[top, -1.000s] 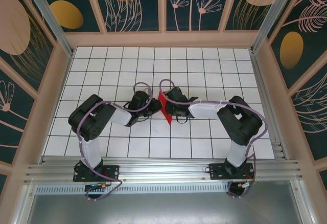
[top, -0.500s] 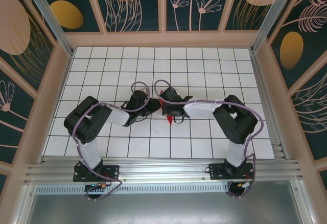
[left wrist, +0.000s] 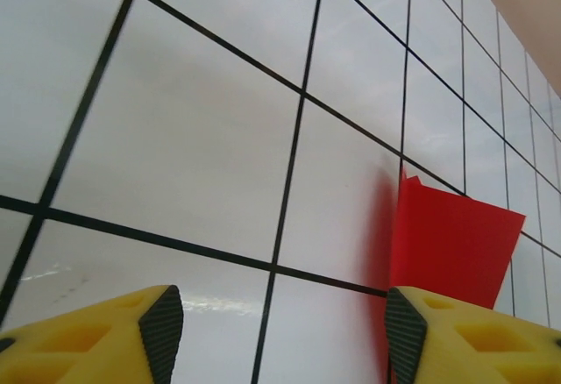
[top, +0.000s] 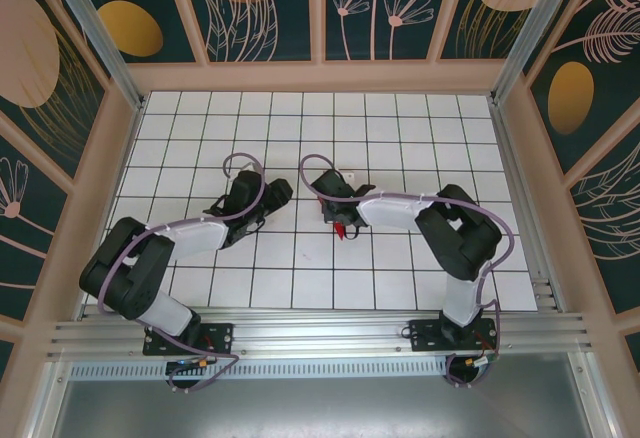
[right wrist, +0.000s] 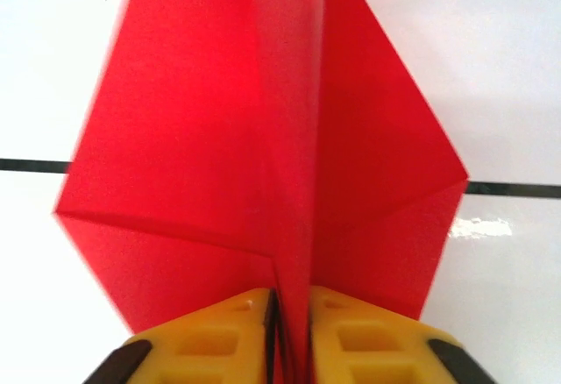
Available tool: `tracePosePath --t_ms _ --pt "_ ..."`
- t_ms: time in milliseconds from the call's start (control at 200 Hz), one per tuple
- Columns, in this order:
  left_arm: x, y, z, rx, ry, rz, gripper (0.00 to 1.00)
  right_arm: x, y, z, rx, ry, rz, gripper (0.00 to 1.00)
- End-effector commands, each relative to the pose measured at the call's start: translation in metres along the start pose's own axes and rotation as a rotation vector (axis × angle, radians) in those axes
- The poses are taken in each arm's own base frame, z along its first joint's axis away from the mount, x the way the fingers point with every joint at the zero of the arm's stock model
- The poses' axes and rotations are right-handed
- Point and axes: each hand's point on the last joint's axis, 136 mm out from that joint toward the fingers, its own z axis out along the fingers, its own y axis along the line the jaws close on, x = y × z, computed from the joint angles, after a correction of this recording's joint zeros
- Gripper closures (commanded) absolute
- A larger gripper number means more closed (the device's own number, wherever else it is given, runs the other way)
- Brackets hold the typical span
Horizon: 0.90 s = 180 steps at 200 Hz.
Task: Fold a paper plane with a square sheet of paper (pick it up from the middle)
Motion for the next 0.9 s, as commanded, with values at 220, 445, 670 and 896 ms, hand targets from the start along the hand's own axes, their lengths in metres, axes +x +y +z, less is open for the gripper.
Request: tracePosePath --t_ms 220,445,670,896 --pt "0.004 0.023 -0.002 -0.095 0.002 0.028 0.31 0.010 0.004 0.011 0.028 0.008 -0.006 0.75" --pt "0.002 0.024 -0.004 -0.107 -0.005 0.033 0.29 0.031 0.000 0.023 0.073 0.023 -0.002 0.77" --pt "-0.003 0.033 -0.009 -0.166 -0.022 0.043 0.15 0.002 0.011 0.008 0.062 -0.056 0.000 0.82" --pt "-0.024 0.045 -0.027 -0.233 -0.089 0.065 0.01 -0.062 0.022 -0.017 -0.009 -0.182 0.020 1.00"
